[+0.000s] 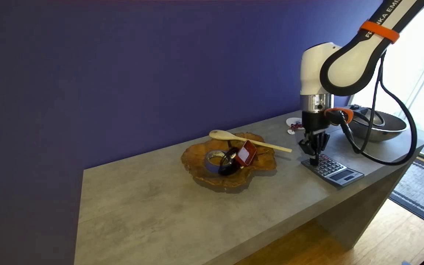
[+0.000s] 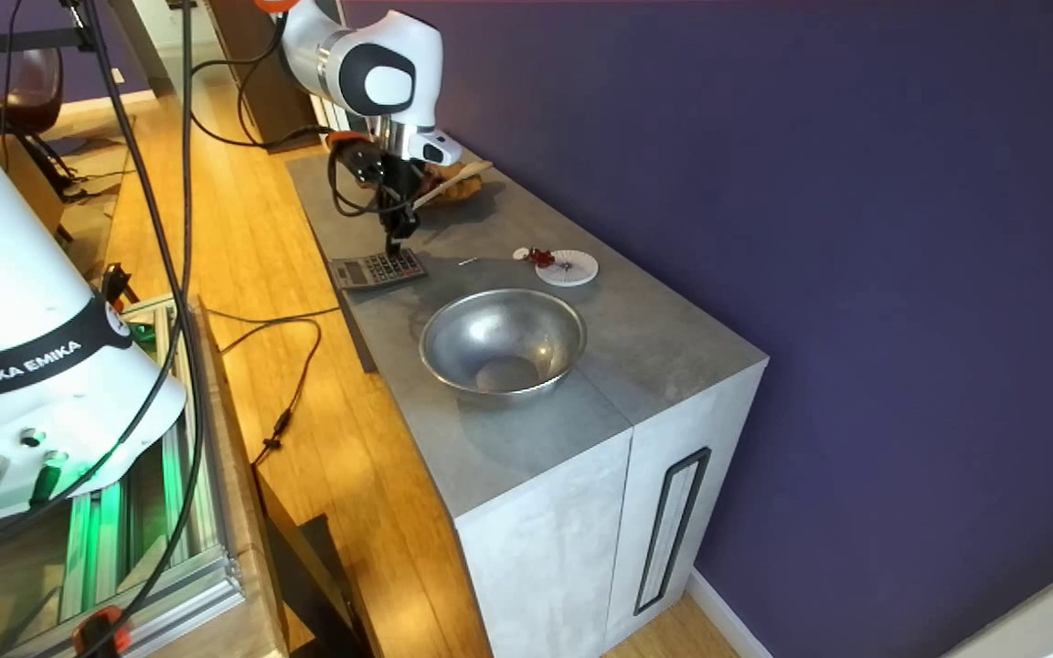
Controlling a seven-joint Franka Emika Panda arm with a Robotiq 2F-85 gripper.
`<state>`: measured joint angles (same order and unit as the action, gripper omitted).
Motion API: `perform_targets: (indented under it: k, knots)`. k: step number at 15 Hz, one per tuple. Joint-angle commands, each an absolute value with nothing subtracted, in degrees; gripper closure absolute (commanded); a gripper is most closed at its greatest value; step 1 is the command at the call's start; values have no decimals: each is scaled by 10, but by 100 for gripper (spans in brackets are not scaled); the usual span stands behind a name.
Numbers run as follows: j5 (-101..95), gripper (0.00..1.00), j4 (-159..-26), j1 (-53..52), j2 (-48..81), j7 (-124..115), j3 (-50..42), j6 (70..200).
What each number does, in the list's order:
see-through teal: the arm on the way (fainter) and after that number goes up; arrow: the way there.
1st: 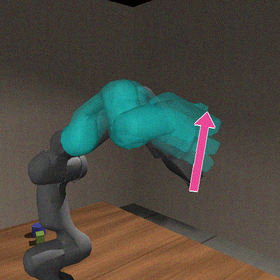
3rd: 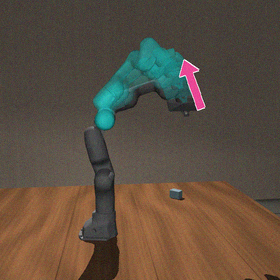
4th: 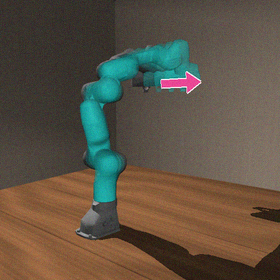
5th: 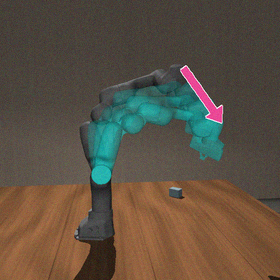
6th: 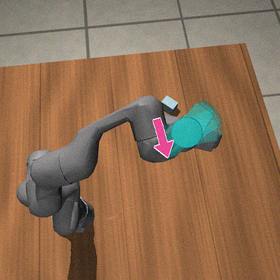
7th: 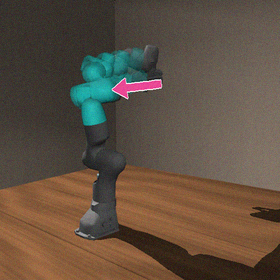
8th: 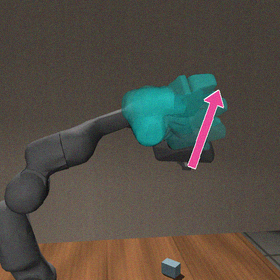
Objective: Press four buttons on the calculator
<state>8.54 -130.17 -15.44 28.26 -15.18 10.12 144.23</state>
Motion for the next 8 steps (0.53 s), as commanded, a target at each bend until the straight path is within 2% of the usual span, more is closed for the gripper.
perform_targets:
  k: [1,8]
  knots:
    - [72,100,-1287,-165,304,-166,88,1445]
    - [77,100,-1286,-162,301,-161,93,1442]
